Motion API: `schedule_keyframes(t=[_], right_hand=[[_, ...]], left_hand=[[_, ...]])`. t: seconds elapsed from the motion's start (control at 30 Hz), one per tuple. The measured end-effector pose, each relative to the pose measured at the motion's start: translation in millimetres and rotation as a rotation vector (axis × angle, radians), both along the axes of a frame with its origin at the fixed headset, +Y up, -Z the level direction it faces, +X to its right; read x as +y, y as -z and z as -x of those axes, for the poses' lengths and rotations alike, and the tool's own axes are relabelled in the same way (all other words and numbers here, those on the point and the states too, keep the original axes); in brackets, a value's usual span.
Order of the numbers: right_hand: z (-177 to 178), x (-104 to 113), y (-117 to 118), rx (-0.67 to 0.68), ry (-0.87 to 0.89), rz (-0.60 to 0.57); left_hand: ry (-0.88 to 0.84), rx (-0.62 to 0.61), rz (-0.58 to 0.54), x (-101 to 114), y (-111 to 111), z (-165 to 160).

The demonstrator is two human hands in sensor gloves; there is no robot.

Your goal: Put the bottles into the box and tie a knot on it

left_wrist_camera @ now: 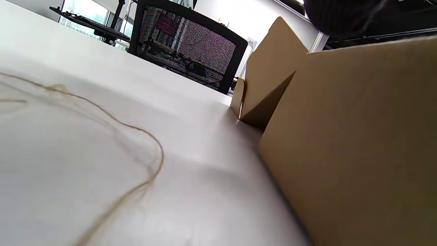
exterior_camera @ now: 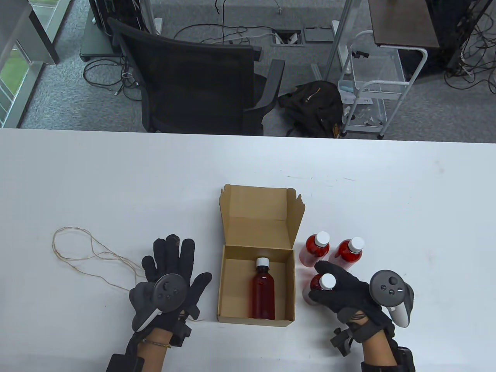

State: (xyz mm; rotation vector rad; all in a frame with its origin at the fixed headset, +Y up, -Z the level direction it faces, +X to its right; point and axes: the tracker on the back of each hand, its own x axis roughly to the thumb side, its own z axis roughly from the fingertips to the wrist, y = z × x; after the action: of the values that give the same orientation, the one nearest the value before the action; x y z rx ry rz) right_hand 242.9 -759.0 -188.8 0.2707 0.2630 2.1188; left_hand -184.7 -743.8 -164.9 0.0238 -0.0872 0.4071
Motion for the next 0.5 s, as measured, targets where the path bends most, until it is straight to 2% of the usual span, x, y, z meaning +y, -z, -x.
schedule_keyframes(t=[0.13,0.23,0.33,0.5], right_hand=[[5,-5,2,0.061,0.017,0.028],[6,1,1,0.096,0.020,0.016],[8,34,-7,0.095,0.048,-0.090],[28,112,-21,0.080,-0.009,-0.323]], left_hand=[[0.000,0.004,0.004,0,0,1],[-0.010,0.002,0.009,1,1,1],[-0.020,-0.005,0.005,3,0,1],[-0.032,-0.008,0.020,3,4,0]])
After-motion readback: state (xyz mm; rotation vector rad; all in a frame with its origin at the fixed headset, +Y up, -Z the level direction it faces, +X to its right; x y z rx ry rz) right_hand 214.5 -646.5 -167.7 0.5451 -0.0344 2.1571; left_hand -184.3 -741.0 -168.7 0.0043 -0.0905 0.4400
